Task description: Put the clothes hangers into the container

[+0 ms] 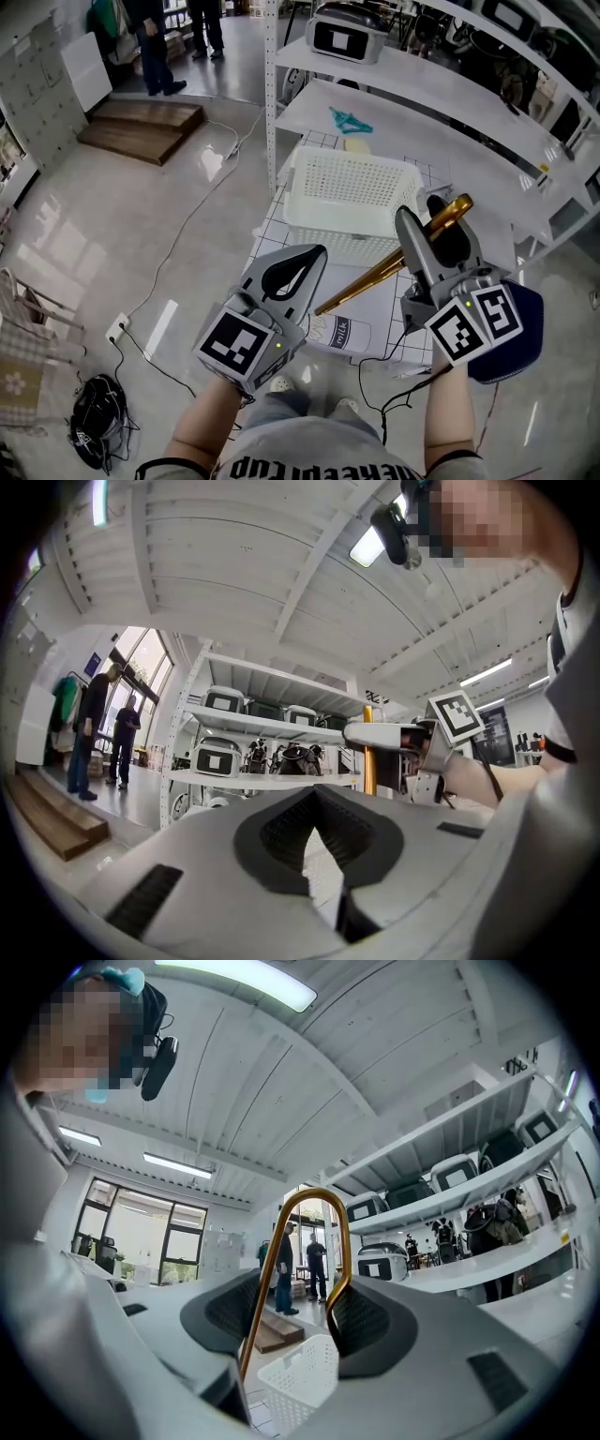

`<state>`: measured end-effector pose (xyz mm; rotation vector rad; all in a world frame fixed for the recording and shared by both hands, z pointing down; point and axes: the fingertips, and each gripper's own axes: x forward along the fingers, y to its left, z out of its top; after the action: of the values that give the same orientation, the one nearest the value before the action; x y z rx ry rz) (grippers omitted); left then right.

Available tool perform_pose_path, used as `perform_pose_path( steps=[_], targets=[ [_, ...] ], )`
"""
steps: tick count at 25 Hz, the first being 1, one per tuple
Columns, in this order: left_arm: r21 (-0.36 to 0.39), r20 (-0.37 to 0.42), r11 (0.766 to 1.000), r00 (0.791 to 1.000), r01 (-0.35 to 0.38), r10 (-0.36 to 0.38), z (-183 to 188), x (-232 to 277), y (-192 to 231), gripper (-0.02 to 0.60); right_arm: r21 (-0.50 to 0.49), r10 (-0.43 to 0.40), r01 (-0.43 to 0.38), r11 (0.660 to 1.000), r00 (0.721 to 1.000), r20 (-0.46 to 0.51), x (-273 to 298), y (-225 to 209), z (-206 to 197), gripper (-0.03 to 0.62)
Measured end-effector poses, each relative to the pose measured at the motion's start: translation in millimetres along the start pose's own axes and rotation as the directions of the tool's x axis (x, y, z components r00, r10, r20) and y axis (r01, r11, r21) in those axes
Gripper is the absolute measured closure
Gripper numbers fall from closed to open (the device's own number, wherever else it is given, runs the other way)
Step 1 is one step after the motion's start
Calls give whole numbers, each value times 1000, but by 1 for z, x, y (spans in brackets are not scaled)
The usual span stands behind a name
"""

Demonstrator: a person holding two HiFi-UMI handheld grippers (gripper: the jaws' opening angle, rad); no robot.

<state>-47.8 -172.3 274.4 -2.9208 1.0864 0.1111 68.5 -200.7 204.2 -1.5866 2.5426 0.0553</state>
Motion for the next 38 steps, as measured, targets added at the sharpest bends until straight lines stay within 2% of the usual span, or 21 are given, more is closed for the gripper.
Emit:
perform_pose_path(
  steps=[15,20,24,31,38],
  targets=[
    [-16,6,995,995,95,-95,-1,-3,26,565,-69,-116,122,990,989,92,33,-6,71,336],
    [-25,12,993,993,116,-115,1,0,26,565,-92,-91,105,990,986,140,39,-2,99,335],
    [-31,12,992,992,122,-122,-1,6,26,565,-115,-101,121,986,981,165,40,-10,114,335],
    [-23,18,993,993,118,-118,6,18,31,565,-124,-115,142,982,973,200,50,-26,128,335],
    [-21,13,996,996,88,-88,2,29,34,565,-147,-121,151,978,973,195,63,-43,112,335]
  ],
)
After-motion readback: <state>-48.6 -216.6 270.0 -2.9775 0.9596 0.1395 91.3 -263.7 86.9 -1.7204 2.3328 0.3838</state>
